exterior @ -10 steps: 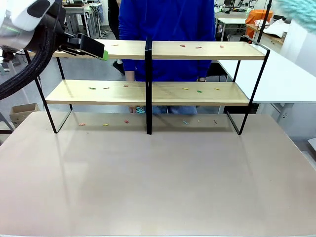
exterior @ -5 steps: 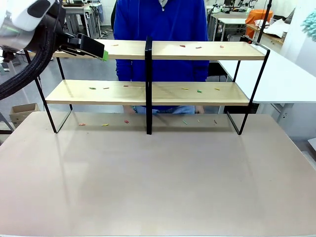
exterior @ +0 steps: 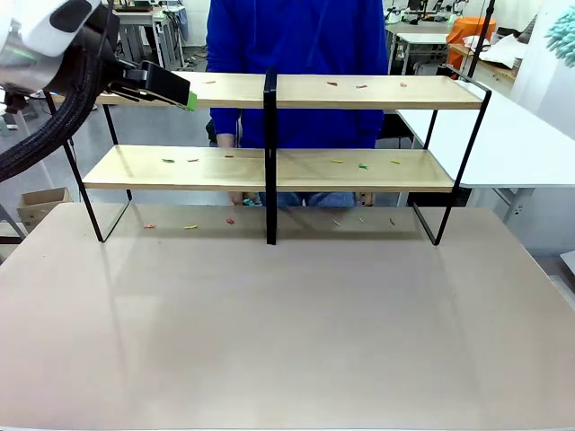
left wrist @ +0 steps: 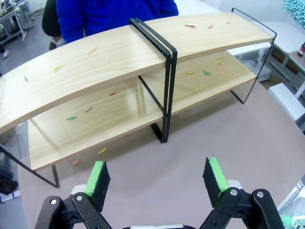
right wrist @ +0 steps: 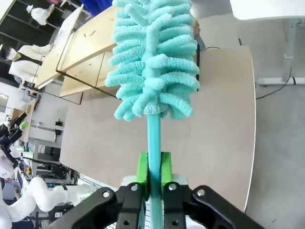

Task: Clean the shelves.
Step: Clean a randomly selected level of the Shelf with the Duster.

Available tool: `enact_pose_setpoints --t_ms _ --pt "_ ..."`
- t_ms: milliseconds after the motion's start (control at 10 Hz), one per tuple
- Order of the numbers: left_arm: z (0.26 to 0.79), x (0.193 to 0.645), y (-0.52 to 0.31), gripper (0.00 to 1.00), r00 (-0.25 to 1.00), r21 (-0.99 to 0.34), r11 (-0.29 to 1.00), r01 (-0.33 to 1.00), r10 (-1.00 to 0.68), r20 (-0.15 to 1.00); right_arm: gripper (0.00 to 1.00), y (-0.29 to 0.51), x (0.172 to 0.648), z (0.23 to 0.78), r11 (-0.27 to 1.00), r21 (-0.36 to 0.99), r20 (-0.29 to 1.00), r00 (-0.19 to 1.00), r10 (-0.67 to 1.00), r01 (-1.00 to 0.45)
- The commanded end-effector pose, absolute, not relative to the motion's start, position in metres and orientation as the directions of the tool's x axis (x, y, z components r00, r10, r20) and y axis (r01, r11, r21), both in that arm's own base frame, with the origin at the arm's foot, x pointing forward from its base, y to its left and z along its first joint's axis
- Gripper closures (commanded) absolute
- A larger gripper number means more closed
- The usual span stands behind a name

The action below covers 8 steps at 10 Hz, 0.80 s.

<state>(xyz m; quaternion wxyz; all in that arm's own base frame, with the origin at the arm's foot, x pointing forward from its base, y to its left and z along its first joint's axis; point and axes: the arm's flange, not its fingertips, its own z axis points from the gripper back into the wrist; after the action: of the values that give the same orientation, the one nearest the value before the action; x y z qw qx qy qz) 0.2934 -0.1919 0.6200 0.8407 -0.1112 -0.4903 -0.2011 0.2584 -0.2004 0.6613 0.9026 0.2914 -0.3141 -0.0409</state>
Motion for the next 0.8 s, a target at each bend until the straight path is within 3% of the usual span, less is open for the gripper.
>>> enact_pose_setpoints --t_ms 0,300,400,500,700 --pt "0.62 0.293 -0.191 0.0 0.437 0.01 0.895 0.446 -0.227 0.87 1.0 -0.201 0.26 0.667 0.807 0.58 0.536 0.797 -0.279 -0.108" --pt "0.62 0.293 -0.191 0.0 0.437 0.01 0.895 0.446 -0.227 0.87 1.0 -0.201 0.26 0.667 0.807 0.58 0.536 0.797 -0.279 -0.108" --pt "0.62 0.293 -0.191 0.0 0.437 0.01 0.895 0.446 -0.227 0.87 0.88 -0.201 0.258 0.661 0.826 0.553 0.543 0.799 -0.258 -0.109" --pt "0.62 0.293 -0.191 0.0 0.437 0.01 0.895 0.446 -0.227 0.87 0.88 -0.171 0.226 0.657 0.869 0.422 0.552 0.833 -0.023 -0.256" --pt "0.62 0.293 -0.191 0.0 0.437 0.01 0.895 0.446 -0.227 0.87 0.88 -0.104 0.207 0.615 0.817 0.371 0.391 0.872 0.293 -0.441"
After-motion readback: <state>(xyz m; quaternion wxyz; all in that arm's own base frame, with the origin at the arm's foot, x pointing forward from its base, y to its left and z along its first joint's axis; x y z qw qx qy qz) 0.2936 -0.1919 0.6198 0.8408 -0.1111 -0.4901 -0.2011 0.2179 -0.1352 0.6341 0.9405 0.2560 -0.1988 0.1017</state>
